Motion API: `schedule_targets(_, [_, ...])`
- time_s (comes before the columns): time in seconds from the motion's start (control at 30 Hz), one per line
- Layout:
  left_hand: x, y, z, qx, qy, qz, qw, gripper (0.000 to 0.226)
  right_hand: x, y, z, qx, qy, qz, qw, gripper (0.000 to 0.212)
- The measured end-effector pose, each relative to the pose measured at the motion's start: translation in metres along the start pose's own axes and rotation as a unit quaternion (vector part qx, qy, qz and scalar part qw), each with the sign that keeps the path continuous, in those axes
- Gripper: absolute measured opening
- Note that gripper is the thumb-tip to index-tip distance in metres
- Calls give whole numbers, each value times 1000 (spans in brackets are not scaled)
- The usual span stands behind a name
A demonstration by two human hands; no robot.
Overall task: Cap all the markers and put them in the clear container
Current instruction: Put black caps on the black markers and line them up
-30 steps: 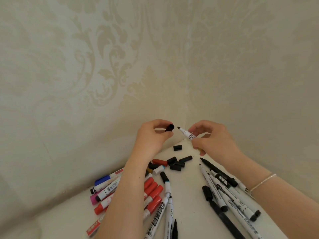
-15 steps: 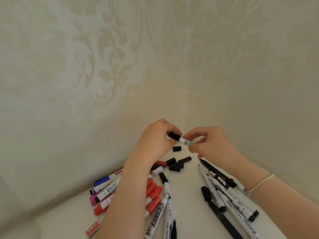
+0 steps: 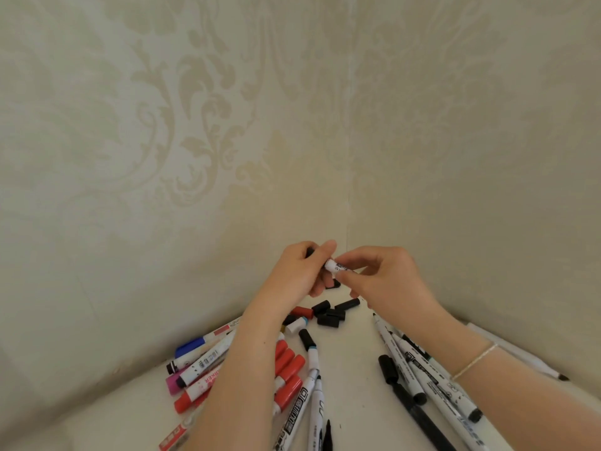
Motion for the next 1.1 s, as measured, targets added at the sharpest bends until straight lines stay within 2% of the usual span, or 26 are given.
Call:
schedule_targets(0.1, [1, -2, 3, 23, 30, -7, 999, 34, -3, -2, -3, 41, 19, -10, 999, 6])
schedule_targets(0.3, [-2, 0, 4, 33, 96, -24, 995, 31, -9, -5, 4, 53, 51, -1, 997, 6])
schedule_targets(0.43, [11, -3, -4, 52, 40, 19, 998, 29, -11, -6, 2, 54, -20, 13, 998, 7])
schedule_targets(0.53, [12, -2, 3, 26, -25, 18, 999, 19, 2, -1, -2, 52, -73, 48, 995, 9])
schedule_targets(0.63, [13, 4, 5, 5, -51, 8, 999, 12, 4, 5, 3, 31, -81, 56, 995, 10])
schedule_targets(0.7, [19, 10, -9, 46, -21, 17, 999, 23, 1, 9, 12, -18, -114, 68, 991, 11])
schedule_targets(0.77, [24, 21, -37, 125, 40, 24, 991, 33, 1, 16, 19, -80, -118, 88, 986, 21])
schedule_targets(0.83, [26, 36, -69, 204, 43, 28, 978, 35, 7, 22, 12, -107, -10, 96, 990, 25])
schedule_targets(0.9, [23, 50, -92, 231, -48, 24, 971, 33, 15, 33, 2, -141, 177, 95, 969, 17])
schedule_targets(1.0, [10, 64, -99, 177, -197, 6, 964, 22, 37, 66, 4, -279, 389, 134, 868, 13])
schedule_targets(1.07, [-4, 72, -88, 109, -268, -5, 957, 16, 47, 87, 5, -325, 462, 150, 811, 28])
schedule_targets(1.1, [-10, 76, -81, 75, -304, -5, 950, 15, 51, 92, 7, -329, 483, 146, 798, 42])
Point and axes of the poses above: each hand's wrist, its own y-axis away from the middle knuckle, its own z-axis out of the palm, x = y × z, the point moved 9 cm from there along -y, towards the middle knuckle, and after that the axes turned 2 degrees about z, right-handed, at the moved point
